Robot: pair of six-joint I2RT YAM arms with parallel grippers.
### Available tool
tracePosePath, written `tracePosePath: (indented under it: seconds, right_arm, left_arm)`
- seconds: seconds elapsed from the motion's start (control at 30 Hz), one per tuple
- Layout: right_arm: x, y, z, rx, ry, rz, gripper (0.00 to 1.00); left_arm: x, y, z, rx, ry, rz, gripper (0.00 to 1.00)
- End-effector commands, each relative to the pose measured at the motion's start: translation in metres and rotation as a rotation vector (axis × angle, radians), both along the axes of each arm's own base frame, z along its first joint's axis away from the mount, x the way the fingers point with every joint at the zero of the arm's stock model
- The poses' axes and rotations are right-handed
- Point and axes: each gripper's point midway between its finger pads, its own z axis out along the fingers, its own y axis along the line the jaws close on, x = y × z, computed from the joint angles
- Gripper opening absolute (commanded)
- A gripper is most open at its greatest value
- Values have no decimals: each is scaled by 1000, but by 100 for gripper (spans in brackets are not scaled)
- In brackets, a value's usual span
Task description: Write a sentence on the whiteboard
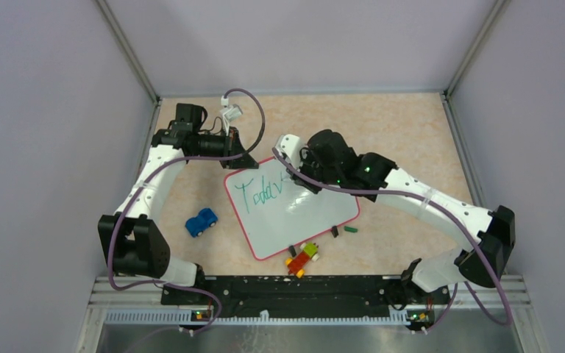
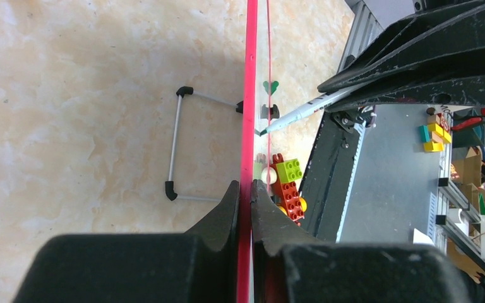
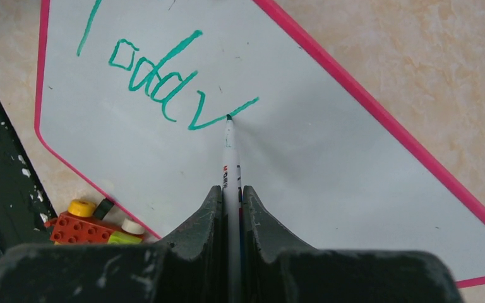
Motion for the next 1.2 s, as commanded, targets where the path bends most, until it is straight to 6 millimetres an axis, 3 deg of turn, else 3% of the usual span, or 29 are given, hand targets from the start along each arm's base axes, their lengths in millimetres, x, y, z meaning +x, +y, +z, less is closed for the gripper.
tracePosePath:
  seconds: [0.0,0.2,0.43,0.83,1.0,1.17]
  right_arm:
    - [-4,-5,-12,-17,20,7,0]
    - [-18,-5,-27,-47,47,41,0]
    - [-30,8,-34,-59,59,94,0]
    - [-45,35,8,41,68,207,0]
    - [-52,23,29,95,46,229,0]
    - [-41,1,33,124,51,179,0]
  left_arm:
    - [-13,-2,-2,4,42,-9,0]
    - [-13,-2,-2,5,43,-8,0]
    - [-13,-2,0,5,37,-6,0]
    - [-14,-1,-2,10,38,-3,0]
    - [-15,-1,-3,9,36,-2,0]
    - [-14,-2,-3,5,38,-3,0]
